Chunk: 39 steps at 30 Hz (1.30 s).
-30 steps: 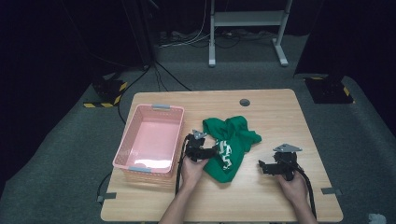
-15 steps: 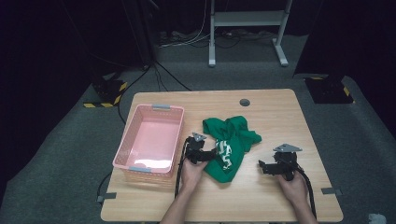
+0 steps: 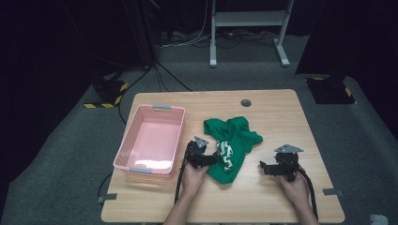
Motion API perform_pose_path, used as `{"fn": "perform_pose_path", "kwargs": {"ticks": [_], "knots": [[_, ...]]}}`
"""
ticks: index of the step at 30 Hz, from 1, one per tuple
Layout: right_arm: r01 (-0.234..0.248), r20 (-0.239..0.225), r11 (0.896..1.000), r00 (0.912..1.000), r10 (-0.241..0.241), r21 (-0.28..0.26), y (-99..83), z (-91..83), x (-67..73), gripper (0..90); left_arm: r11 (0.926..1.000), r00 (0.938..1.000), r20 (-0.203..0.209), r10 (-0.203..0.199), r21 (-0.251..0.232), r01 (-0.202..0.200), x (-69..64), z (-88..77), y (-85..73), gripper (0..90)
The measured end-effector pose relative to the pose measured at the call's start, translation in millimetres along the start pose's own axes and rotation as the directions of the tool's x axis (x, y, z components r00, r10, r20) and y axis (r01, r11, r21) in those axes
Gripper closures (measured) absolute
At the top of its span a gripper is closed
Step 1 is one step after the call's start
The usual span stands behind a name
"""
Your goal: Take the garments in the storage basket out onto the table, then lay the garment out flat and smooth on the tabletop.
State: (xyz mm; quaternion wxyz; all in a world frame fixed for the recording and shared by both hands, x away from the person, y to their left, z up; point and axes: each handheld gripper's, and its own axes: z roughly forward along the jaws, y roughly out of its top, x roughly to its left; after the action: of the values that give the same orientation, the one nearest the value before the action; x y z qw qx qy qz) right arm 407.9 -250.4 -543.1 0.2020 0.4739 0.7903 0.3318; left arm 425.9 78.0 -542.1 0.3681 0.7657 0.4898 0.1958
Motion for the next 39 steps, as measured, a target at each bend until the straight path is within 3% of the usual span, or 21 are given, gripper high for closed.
{"fn": "perform_pose_path", "kwargs": {"ticks": [1,3,6,11,18,20,22,23,26,28,31,36,39], "knots": [[0.001,-0.001,1.000,1.0000,-0.001,0.000,0.0,0.0,0.1,3.9,0.9996,0.9994,-0.024,0.026,0.011,-0.026,-4.1,1.1,0.2,22.3],[0.001,-0.002,1.000,1.0000,-0.001,0.000,0.0,0.0,0.1,3.8,0.9992,0.9988,-0.032,0.037,0.017,-0.037,-5.5,1.3,0.3,21.8],[0.004,-0.004,1.000,1.0000,-0.004,0.000,0.0,0.1,0.0,3.7,0.9994,0.9991,-0.029,0.030,0.018,-0.030,-5.7,1.0,0.0,19.7],[0.001,-0.001,1.000,1.0000,-0.001,0.003,0.5,0.6,0.1,1.9,0.9995,0.9995,0.008,-0.031,-0.004,0.032,-1.0,-1.6,-1.5,19.5],[-0.038,0.039,0.999,0.9985,0.038,0.010,2.1,2.6,1.8,0.3,0.9995,0.9992,0.025,-0.031,-0.004,0.031,-1.0,1.6,1.4,18.6],[-0.047,0.047,0.999,0.9978,0.046,0.010,2.7,3.1,2.7,0.5,0.9988,0.9984,0.027,-0.049,-0.010,0.049,-0.6,1.8,1.8,19.5],[-0.061,0.059,0.998,0.9964,0.060,0.015,3.8,2.5,3.9,3.6,0.9973,0.9968,0.032,-0.073,-0.003,0.073,0.7,2.6,4.3,19.7],[-0.067,0.068,0.997,0.9956,0.065,0.024,6.0,1.2,3.4,9.3,0.9968,0.9961,0.036,-0.080,0.008,0.080,1.9,4.2,8.2,19.6],[-0.087,0.085,0.996,0.9928,0.084,0.027,8.3,0.6,3.9,14.4,0.9969,0.9964,0.034,-0.078,0.005,0.078,3.2,5.2,11.8,19.6],[-0.098,0.071,0.995,0.9928,0.096,0.019,10.1,1.2,4.4,17.5,0.9961,0.9958,0.028,-0.087,-0.016,0.087,4.9,4.7,14.0,20.1],[-0.120,0.013,0.993,0.9926,0.120,-0.008,14.5,2.4,7.1,21.6,0.9946,0.9942,0.028,-0.104,0.002,0.104,8.2,6.0,18.9,19.8],[-0.093,-0.024,0.995,0.9955,0.092,-0.046,28.6,10.6,22.0,26.0,0.9947,0.9943,0.028,-0.103,-0.001,0.103,7.3,10.6,25.8,20.6],[-0.077,-0.036,0.996,0.9965,0.076,-0.034,38.0,20.9,32.6,28.4,0.9945,0.9939,0.036,-0.104,0.013,0.104,4.6,16.0,27.5,21.9]]}}
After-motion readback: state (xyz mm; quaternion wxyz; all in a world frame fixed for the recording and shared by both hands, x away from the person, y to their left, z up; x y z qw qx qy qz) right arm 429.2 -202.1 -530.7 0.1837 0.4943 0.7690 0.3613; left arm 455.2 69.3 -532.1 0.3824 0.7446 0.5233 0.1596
